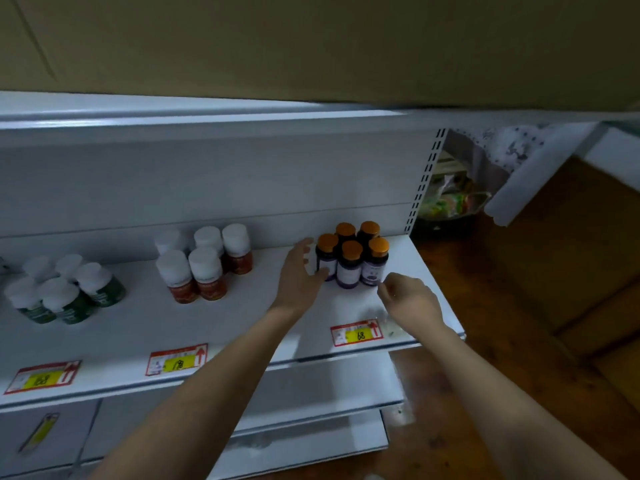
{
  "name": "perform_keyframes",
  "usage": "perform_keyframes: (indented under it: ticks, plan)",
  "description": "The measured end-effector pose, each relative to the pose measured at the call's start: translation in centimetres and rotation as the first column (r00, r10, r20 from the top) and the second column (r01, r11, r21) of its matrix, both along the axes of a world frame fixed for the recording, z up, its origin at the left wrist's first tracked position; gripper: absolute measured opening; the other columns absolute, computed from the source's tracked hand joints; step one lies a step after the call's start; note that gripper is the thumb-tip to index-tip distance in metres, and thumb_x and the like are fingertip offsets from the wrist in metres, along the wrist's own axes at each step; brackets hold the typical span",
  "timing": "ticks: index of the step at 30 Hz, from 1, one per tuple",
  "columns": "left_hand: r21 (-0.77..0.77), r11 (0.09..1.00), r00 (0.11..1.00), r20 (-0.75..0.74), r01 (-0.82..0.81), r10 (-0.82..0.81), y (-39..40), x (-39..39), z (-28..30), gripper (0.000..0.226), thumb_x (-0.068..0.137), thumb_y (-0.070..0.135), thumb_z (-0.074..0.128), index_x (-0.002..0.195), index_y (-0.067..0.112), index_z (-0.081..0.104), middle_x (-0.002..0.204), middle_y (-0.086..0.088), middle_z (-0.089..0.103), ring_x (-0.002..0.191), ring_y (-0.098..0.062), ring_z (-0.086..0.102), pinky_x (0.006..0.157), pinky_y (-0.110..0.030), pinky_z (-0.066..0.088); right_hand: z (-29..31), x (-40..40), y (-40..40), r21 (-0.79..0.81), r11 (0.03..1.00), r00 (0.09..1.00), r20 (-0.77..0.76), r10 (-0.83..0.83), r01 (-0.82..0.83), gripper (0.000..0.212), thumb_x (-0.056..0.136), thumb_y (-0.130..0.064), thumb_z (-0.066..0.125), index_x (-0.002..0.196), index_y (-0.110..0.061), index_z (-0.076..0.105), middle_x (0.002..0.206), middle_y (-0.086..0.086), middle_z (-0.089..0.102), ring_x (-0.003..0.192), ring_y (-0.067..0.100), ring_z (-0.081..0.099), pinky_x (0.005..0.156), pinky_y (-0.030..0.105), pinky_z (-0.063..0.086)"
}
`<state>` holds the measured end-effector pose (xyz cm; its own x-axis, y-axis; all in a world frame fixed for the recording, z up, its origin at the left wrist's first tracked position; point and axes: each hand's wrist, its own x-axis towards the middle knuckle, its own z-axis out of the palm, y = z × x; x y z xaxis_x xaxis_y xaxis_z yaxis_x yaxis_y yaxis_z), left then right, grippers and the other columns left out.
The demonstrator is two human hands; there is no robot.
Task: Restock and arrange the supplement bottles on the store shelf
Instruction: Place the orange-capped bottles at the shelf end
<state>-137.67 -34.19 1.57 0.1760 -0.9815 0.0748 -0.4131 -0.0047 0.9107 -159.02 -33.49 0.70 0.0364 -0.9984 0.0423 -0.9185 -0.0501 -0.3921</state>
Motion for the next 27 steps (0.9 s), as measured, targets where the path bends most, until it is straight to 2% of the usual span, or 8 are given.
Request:
perform_keyframes:
  ticks: [4, 8, 11, 17, 20, 24, 26, 27]
  plan:
    - [-0.002, 0.997, 0.996, 0.044, -0.078, 0.078, -1.3, -1.5, -0.9, 0.064, 0.096, 0.012, 0.063, 0.152, 0.012, 0.032, 0.151, -0.013, 0.042, 0.132, -0.031, 0.046, 0.111, -0.043, 0.039, -1.6, -2.4, -1.3, -0.050, 0.998, 0.998, 0.052, 0.038, -0.036, 0.028, 0.099, -0.031, 0.050, 0.116, -0.011, 0.061, 0.119, 0.009, 0.061, 0.112, 0.029, 0.054, 0.085, 0.039, 0.046]
    - [0.022, 0.999, 0.998, 0.043, -0.050, 0.049, -1.3, -2.8, -1.5, 0.067, 0.096, 0.012, 0.062, 0.154, 0.012, 0.027, 0.152, -0.012, 0.043, 0.136, -0.030, 0.046, 0.114, -0.045, 0.037, -3.6, -3.5, -1.0, 0.079, 0.989, 0.992, -0.022, 0.125, -0.123, 0.055, 0.103, -0.038, 0.040, 0.151, -0.011, 0.032, 0.161, 0.007, 0.026, 0.150, 0.025, 0.020, 0.120, 0.044, 0.018]
    - [0.014, 0.996, 0.996, 0.035, -0.087, 0.087, -1.7, -3.3, -1.7, 0.065, 0.095, 0.010, 0.064, 0.152, 0.012, 0.032, 0.148, -0.011, 0.049, 0.132, -0.029, 0.050, 0.113, -0.046, 0.039, -5.4, -4.1, -0.4, 0.148, 0.973, 0.976, -0.099, 0.194, -0.179, 0.062, 0.106, -0.047, 0.022, 0.159, -0.017, 0.010, 0.167, 0.002, 0.002, 0.154, 0.021, -0.004, 0.123, 0.044, -0.005]
    - [-0.009, 0.992, 0.990, 0.068, -0.126, 0.127, -3.1, -3.3, -1.5, 0.045, 0.092, 0.003, 0.064, 0.135, 0.005, 0.050, 0.127, -0.013, 0.062, 0.115, -0.026, 0.059, 0.093, -0.029, 0.044, -6.0, -4.0, -0.3, 0.137, 0.975, 0.964, -0.174, 0.200, -0.177, 0.063, 0.105, -0.049, 0.014, 0.159, -0.017, 0.002, 0.167, 0.002, -0.004, 0.153, 0.021, -0.010, 0.122, 0.043, -0.009]
    - [0.072, 0.989, 0.991, -0.043, -0.127, 0.130, -3.4, -3.3, -1.4, 0.044, 0.093, 0.003, 0.063, 0.133, 0.007, 0.047, 0.118, -0.005, 0.058, 0.114, -0.029, 0.059, 0.096, -0.036, 0.046, -5.7, -4.0, -0.4, 0.143, 0.974, 0.966, -0.162, 0.201, -0.178, 0.063, 0.105, -0.049, 0.016, 0.159, -0.018, 0.003, 0.167, 0.001, -0.004, 0.153, 0.020, -0.010, 0.121, 0.043, -0.010]
    - [0.121, 0.971, 0.962, -0.155, -0.207, 0.224, -2.6, -3.3, -0.9, 0.042, 0.095, 0.010, 0.063, 0.133, 0.006, 0.045, 0.118, -0.006, 0.058, 0.107, -0.023, 0.057, 0.090, -0.032, 0.044, -4.6, -4.2, -1.7, 0.245, 0.959, 0.984, 0.140, 0.106, -0.139, 0.056, 0.104, -0.043, 0.041, 0.153, -0.019, 0.030, 0.166, 0.001, 0.015, 0.153, 0.020, 0.008, 0.122, 0.045, -0.002]
    - [0.117, 0.968, 0.949, -0.201, -0.221, 0.241, -1.4, -2.7, -0.9, 0.041, 0.096, 0.014, 0.063, 0.132, 0.008, 0.046, 0.122, -0.009, 0.060, 0.112, -0.027, 0.059, 0.097, -0.038, 0.047, -2.6, -4.2, -2.7, 0.306, 0.949, 0.903, 0.424, -0.067, -0.073, 0.042, 0.102, -0.033, 0.050, 0.140, -0.017, 0.049, 0.154, 0.006, 0.040, 0.141, 0.024, 0.037, 0.118, 0.042, 0.023]
    - [0.116, 0.967, 0.943, -0.223, -0.228, 0.249, -0.7, -2.3, -0.8, 0.040, 0.096, 0.017, 0.063, 0.132, 0.010, 0.047, 0.120, -0.009, 0.060, 0.113, -0.029, 0.059, 0.100, -0.044, 0.049, -1.5, -4.2, -2.9, 0.318, 0.948, 0.830, 0.536, -0.154, -0.029, 0.036, 0.102, -0.027, 0.051, 0.135, -0.013, 0.055, 0.144, 0.009, 0.052, 0.127, 0.024, 0.049, 0.106, 0.037, 0.035]
